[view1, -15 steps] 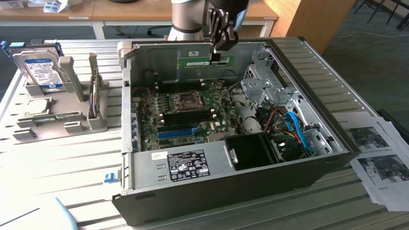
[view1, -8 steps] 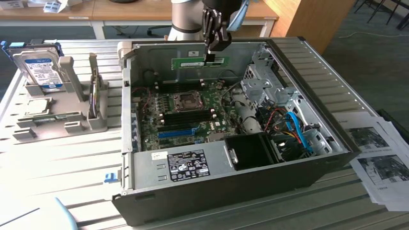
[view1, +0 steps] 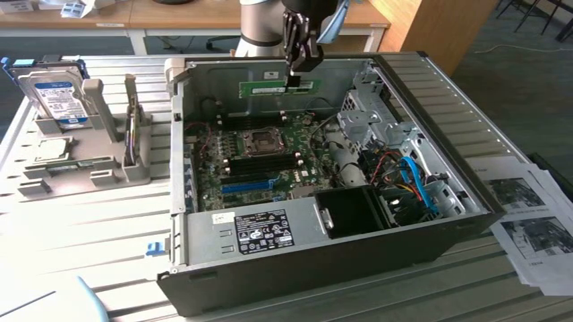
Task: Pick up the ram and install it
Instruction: 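Pick up the ram and move it above insertion slot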
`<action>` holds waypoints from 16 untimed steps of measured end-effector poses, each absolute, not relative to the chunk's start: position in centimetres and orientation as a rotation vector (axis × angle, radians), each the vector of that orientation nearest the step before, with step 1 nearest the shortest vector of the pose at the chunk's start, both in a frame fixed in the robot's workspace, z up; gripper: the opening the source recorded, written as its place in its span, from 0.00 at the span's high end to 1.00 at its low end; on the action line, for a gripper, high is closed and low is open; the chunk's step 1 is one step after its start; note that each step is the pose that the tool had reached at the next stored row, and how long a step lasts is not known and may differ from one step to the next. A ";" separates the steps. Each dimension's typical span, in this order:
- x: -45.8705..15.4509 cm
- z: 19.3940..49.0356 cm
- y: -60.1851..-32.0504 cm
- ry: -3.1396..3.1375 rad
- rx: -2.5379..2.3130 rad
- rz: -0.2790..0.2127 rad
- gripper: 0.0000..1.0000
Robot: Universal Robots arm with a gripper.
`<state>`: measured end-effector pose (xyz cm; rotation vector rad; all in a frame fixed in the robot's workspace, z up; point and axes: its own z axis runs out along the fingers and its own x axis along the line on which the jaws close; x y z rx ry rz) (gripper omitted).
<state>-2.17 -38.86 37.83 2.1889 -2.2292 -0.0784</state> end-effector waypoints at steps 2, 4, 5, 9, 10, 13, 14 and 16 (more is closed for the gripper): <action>-2.2 37.8 -39.0 -2.229 2.189 -0.078 0.89; -2.2 37.8 -39.1 -2.229 2.189 -0.078 0.89; -2.2 37.8 -39.3 -2.229 2.189 -0.078 0.89; -2.2 37.8 -39.6 -2.229 2.189 -0.078 0.89; -2.2 37.8 -39.7 -2.229 2.189 -0.078 0.89; -2.2 37.8 -40.0 -2.229 2.189 -0.078 0.89; -2.2 37.8 -40.0 -2.229 2.189 -0.078 0.89; -2.2 37.8 -40.0 -2.229 2.188 -0.078 0.89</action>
